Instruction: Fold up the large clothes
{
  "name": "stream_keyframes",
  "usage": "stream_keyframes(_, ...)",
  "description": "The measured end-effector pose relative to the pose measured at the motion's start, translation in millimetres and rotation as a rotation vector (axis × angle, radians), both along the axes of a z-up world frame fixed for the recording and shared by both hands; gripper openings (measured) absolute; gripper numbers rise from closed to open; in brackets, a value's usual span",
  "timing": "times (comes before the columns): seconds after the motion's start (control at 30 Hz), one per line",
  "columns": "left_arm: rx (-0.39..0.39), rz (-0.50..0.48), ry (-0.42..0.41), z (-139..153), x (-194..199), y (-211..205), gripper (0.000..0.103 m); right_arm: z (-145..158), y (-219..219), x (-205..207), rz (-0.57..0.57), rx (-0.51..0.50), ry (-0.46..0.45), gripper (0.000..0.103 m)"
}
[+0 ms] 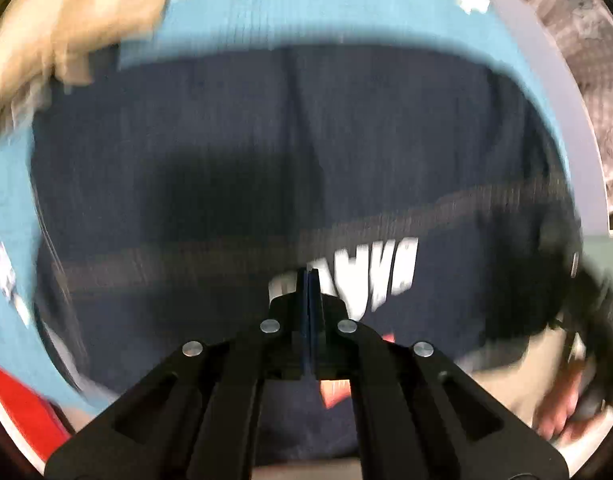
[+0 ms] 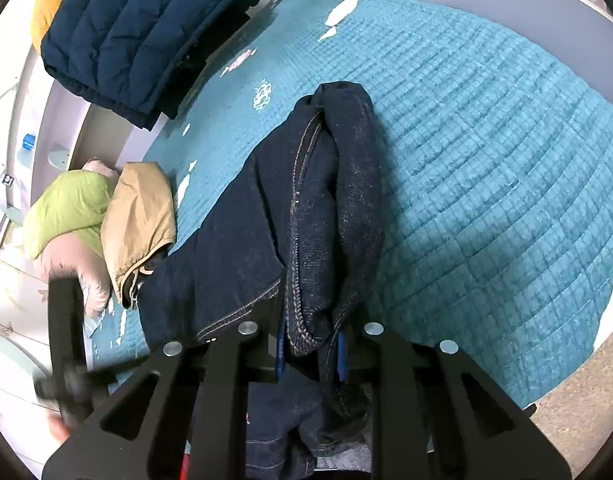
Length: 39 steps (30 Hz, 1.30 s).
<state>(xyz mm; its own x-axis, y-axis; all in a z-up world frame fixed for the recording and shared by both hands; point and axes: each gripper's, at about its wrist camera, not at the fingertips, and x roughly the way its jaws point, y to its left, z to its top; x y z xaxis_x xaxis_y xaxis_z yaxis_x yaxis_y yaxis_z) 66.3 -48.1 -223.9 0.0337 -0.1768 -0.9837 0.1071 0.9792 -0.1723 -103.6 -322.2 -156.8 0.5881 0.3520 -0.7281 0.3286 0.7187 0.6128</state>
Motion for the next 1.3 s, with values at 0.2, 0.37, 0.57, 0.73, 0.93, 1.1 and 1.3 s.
stream_keyframes(0.2,-0.012,-0.023,0.011,3,-42,-4,0.000,-1,2,10,0.029,-0.033,0.038,0.019)
stream_keyframes(0.37,-0.019,-0.038,0.058,-36,-45,-7,0.004,-5,5,13,0.040,-0.040,0.043,0.019)
stream_keyframes(0.57,0.080,-0.157,-0.095,15,-46,-40,0.001,-6,4,13,0.041,-0.056,0.055,0.020)
stream_keyframes(0.73,0.072,-0.094,-0.215,54,12,-45,0.001,-17,3,16,0.026,-0.043,0.085,0.030)
stream_keyframes(0.93,0.089,-0.019,-0.202,28,87,-22,0.001,-42,-4,22,0.015,-0.011,0.124,0.048)
stream_keyframes(1.1,0.189,-0.062,-0.222,-3,91,-29,0.002,-45,-14,23,-0.002,0.036,0.092,0.043)
stream_keyframes(1.3,0.101,-0.101,-0.141,34,34,-25,0.002,-26,-6,22,0.040,-0.054,0.083,0.034)
